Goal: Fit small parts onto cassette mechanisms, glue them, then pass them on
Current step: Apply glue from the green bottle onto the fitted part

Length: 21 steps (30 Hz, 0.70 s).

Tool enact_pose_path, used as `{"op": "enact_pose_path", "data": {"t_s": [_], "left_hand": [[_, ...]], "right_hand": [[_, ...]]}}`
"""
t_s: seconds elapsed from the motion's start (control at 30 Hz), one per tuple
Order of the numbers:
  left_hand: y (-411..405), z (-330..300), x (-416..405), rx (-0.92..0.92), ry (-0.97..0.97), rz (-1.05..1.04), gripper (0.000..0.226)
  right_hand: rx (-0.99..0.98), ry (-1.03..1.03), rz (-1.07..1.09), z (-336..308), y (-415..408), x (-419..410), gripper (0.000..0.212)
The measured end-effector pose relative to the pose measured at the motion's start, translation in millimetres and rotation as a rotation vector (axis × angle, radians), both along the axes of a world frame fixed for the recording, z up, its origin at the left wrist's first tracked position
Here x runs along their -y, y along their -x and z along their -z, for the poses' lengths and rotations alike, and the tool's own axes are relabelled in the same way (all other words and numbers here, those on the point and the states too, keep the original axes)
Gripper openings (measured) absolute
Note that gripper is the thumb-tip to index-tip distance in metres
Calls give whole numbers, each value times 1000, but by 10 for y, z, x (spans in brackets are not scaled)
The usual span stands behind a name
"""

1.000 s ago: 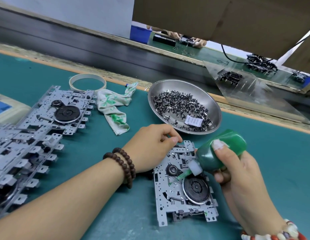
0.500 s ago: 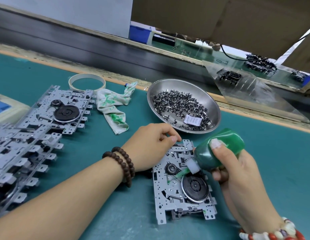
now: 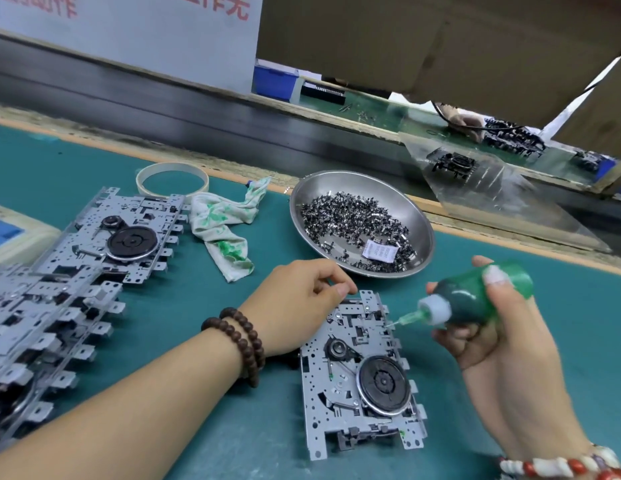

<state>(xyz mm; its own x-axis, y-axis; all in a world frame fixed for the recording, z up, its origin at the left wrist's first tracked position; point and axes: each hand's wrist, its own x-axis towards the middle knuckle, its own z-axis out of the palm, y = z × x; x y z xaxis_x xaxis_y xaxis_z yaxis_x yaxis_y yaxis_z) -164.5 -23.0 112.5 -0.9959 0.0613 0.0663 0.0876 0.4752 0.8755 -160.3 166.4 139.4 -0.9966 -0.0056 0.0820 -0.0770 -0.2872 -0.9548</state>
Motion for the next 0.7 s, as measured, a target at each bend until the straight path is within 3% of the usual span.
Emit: {"op": "enact_pose_path", "data": {"t_s": [0.1, 0.33, 0.43, 0.57, 0.7], "left_hand": [[-8, 19, 1, -18, -31, -6, 18], [-33, 36, 16, -59, -165, -68, 20], [-48, 11, 14, -59, -182, -91, 21], [-70, -37, 19, -53, -246, -122, 21], [-61, -22, 58, -28, -324, -141, 27]], "right_hand": [[63, -55, -28, 7, 19, -18, 33], [231, 33, -56, -23, 91, -120, 34], [250, -1, -157, -11, 88, -181, 32], [135, -204, -388, -28, 92, -238, 25], [0, -586, -290, 73, 156, -327, 34]]}}
